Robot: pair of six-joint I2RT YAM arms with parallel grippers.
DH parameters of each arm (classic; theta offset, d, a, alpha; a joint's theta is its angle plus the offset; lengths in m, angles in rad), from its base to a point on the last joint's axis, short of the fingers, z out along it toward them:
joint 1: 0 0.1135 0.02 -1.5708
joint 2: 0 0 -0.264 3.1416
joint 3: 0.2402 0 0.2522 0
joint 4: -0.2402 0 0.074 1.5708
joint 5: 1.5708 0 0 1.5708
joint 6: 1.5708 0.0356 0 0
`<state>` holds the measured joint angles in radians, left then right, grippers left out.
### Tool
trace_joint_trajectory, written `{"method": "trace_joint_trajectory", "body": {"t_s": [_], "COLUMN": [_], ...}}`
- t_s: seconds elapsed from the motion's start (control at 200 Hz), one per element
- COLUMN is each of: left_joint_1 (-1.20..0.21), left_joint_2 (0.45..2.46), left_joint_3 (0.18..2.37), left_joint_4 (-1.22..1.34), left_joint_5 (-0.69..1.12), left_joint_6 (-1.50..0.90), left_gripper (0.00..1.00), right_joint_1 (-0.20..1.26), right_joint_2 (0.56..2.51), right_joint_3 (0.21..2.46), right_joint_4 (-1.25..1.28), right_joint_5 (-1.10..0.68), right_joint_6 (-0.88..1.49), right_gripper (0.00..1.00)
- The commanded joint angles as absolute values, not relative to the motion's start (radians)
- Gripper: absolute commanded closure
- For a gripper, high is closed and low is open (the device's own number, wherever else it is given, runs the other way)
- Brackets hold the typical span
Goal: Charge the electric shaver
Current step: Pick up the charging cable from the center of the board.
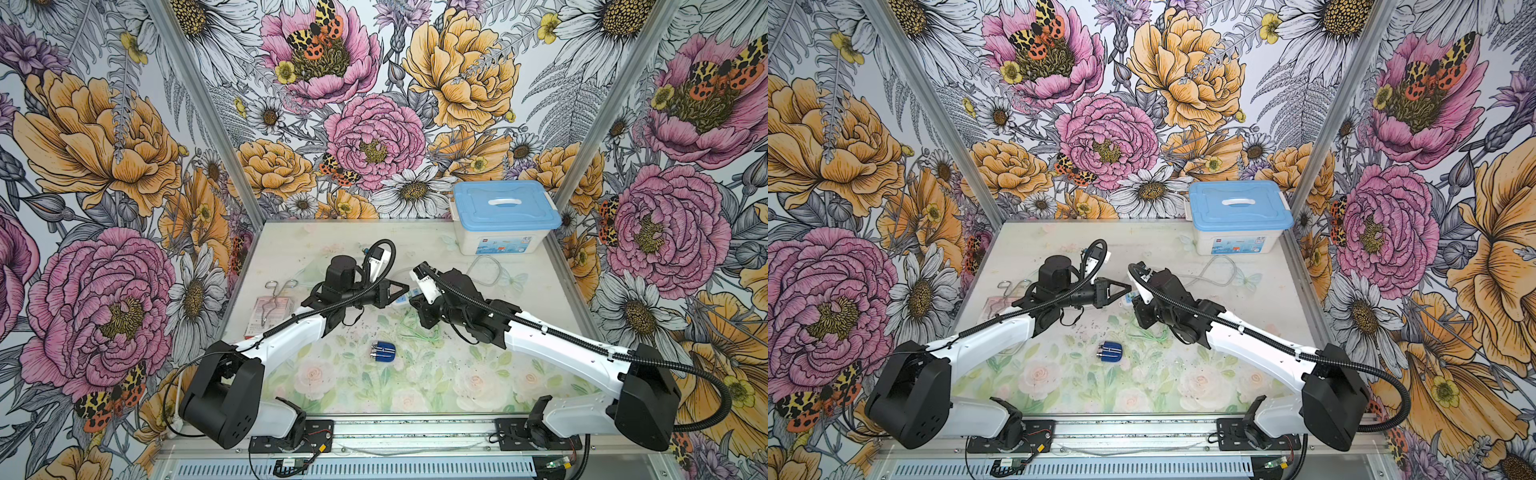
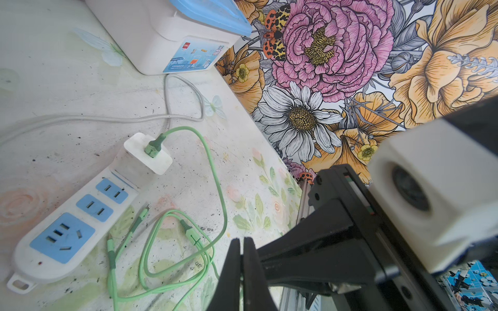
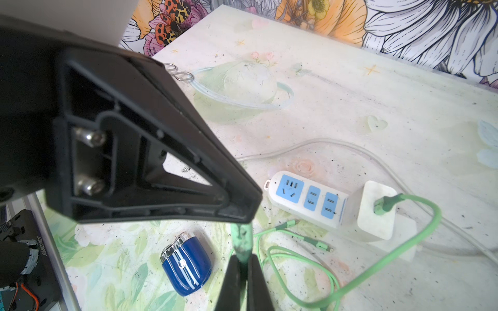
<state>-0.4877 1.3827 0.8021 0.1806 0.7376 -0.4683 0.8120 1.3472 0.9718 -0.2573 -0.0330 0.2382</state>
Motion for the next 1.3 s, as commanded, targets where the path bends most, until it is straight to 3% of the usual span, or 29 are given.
{"method": "trace_joint_trajectory", "body": {"t_s": [0.0,0.185,0.29,0.495,0.791,1.291], "left_joint_1": [-0.492,-0.492,-0.485,-0.469,-0.475,-0.505], "left_joint_2": [1.386,1.384,1.373,1.338,1.342,1.351], "left_joint_3": [0.798,0.797,0.798,0.814,0.85,0.87], "left_joint_4": [0.186,0.186,0.171,0.085,0.056,0.052], "left_joint_5": [0.775,0.778,0.776,0.779,0.875,0.916], "left_joint_6": [-0.455,-0.454,-0.445,-0.394,-0.376,-0.376], "left_gripper": [1.0,1.0,1.0,1.0,1.0,1.0], "right_joint_1": [0.806,0.804,0.798,0.716,0.632,0.627], "right_joint_2": [1.341,1.34,1.317,1.208,1.256,1.298], "right_joint_3": [1.008,1.009,0.991,0.945,0.958,0.964], "right_joint_4": [-0.243,-0.244,-0.245,-0.309,-0.341,-0.339], "right_joint_5": [-0.002,0.009,-0.004,-0.23,-0.662,-0.62], "right_joint_6": [0.238,0.242,0.247,0.189,0.1,0.066], "right_gripper": [1.0,1.0,0.77,0.61,0.62,0.7]}}
